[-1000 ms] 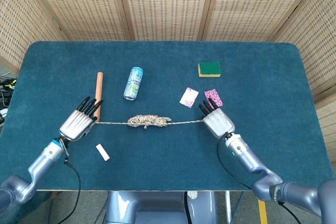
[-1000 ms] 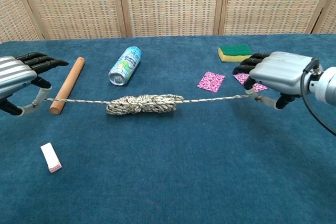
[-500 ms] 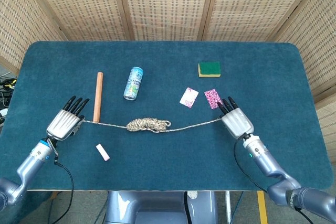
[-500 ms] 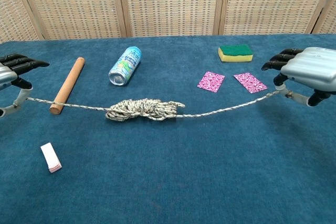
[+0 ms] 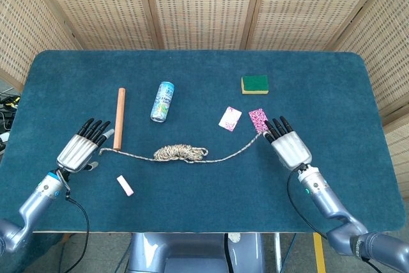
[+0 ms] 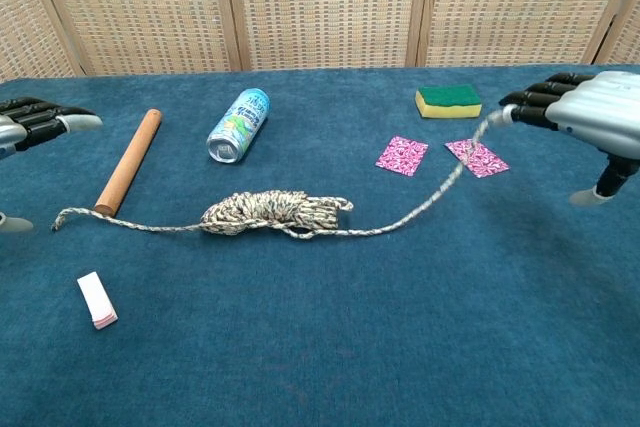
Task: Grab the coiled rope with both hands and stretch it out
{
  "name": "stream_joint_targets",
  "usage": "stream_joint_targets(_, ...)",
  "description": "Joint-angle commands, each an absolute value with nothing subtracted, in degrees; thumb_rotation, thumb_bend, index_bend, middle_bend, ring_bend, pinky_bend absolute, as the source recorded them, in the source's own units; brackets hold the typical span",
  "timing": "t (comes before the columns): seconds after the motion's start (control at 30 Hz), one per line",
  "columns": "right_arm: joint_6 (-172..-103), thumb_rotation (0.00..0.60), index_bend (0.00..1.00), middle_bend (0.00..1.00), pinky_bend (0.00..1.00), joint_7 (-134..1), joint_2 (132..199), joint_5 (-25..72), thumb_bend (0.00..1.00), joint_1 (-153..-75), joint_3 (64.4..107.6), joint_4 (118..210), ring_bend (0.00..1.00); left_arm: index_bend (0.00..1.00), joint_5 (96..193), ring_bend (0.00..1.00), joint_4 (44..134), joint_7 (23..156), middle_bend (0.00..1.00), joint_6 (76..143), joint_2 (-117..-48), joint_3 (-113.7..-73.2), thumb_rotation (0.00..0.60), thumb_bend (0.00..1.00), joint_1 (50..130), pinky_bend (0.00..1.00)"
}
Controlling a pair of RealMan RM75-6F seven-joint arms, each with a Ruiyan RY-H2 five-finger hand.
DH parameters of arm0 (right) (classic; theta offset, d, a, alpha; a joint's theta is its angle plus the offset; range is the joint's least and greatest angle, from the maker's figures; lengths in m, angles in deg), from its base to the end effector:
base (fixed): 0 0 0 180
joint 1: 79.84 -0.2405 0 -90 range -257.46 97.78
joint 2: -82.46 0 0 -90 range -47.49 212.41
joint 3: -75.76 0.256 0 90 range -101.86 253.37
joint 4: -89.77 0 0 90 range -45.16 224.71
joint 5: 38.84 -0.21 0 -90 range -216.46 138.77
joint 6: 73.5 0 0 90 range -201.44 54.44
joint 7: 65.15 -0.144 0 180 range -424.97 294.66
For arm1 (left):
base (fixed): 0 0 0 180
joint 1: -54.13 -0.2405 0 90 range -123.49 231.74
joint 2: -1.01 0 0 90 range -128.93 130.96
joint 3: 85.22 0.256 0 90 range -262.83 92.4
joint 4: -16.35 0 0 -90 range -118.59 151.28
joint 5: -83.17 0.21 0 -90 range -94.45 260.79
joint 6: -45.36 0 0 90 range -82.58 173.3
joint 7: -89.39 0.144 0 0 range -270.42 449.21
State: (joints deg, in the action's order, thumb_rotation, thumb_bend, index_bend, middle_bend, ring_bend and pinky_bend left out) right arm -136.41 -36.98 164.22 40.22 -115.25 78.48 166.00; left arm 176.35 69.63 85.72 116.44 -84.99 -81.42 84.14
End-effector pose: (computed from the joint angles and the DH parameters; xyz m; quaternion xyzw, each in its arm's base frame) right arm -0.2283 -0.3318 0.0370 0.7939 -0.1687 0.2707 0.5177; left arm -0.3008 0.3144 0.0503 -0.7893 -0.2189 -0.3267 0.4716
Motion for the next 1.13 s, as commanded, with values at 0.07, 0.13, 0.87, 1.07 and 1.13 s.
stream_joint_targets(0.07,-145.8,0.600,0.00,0.00,0.00,-42.3,161.9,44.1,0.00,-111.0,79.3,170.7,0.00,0.00,174.4,0.00,80.1,85.7,0.00,121.1,-78.3,-83.9,0.600,0.00,82.1,0.00)
stream_joint_targets(0.13,-151.2,0.600,0.00,0.00,0.00,-44.1,160.5,45.8,0.00,-108.3,79.2,172.5,0.00,0.00,172.3,0.00,86.1,87.3,0.00,124.0,-74.9,-85.6,0.600,0.00,80.4,0.00)
stream_joint_targets(0.87,-163.4,0.600,0.00,0.00,0.00,-49.7,159.7,47.1,0.00,-92.8,75.5,177.8,0.00,0.00,173.4,0.00,108.2,92.9,0.00,137.4,-68.5,-80.9,0.600,0.00,63.5,0.00)
stream_joint_targets(1.07,-164.5,0.600,0.00,0.00,0.00,-48.4,160.6,47.7,0.00,-91.3,76.1,178.0,0.00,0.00,174.6,0.00,108.6,94.1,0.00,137.7,-69.0,-81.1,0.600,0.00,62.4,0.00)
stream_joint_targets(1.13,-164.6,0.600,0.00,0.00,0.00,-48.1,160.7,47.8,0.00,-91.0,76.3,178.1,0.00,0.00,174.6,0.00,108.8,94.2,0.00,137.4,-69.1,-81.2,0.600,0.00,62.2,0.00)
